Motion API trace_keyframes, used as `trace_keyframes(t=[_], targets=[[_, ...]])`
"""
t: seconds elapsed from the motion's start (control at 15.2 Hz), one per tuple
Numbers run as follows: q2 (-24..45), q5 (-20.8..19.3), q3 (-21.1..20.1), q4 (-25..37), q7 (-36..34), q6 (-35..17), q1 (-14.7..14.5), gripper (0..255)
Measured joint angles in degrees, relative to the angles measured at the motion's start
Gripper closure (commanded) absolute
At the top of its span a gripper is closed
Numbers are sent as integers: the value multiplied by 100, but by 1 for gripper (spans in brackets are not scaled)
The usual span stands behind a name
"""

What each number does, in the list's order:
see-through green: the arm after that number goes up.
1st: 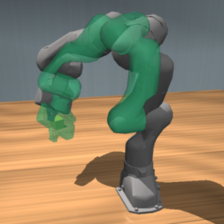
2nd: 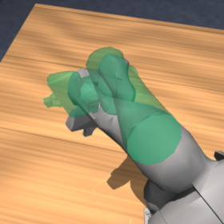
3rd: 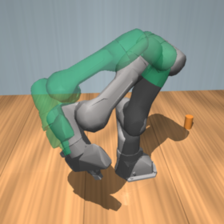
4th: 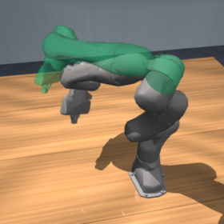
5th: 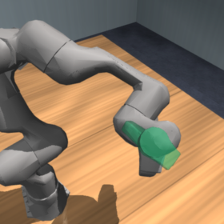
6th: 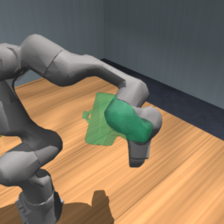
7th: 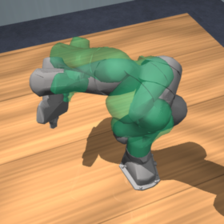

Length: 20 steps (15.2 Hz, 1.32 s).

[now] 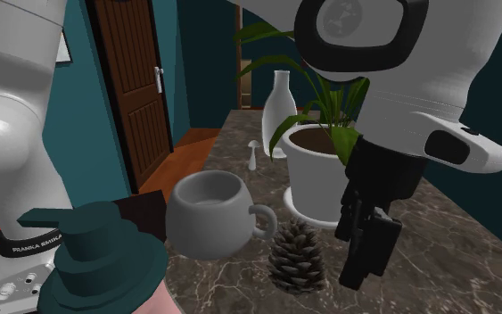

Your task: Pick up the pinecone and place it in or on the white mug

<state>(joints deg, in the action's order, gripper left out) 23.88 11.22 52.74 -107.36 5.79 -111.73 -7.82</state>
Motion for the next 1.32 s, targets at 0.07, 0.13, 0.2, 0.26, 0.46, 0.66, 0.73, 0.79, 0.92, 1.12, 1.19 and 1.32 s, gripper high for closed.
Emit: trace_keyframes(t=[0.07,0.13,0.2,0.26,0.46,0.66,0.73,0.79,0.92,1.12,1.19,1.32], targets=[[0,0,0,0,0,0,0,255],[0,0,0,0,0,0,0,255],[0,0,0,0,0,0,0,255],[0,0,0,0,0,0,0,255],[0,0,0,0,0,0,0,255],[0,0,0,0,0,0,0,0],[0,0,0,0,0,0,0,0],[-278,-166,141,-286,-108,-233,-227,0],[-1398,-1071,639,-1197,-728,-1133,-1003,0],[-3974,-4050,464,-2787,-2765,-2144,-1147,0],[-4369,-4633,162,-3124,-3137,-2383,-849,0],[-4552,-5048,1,-3390,-3385,-2706,-633,0]])
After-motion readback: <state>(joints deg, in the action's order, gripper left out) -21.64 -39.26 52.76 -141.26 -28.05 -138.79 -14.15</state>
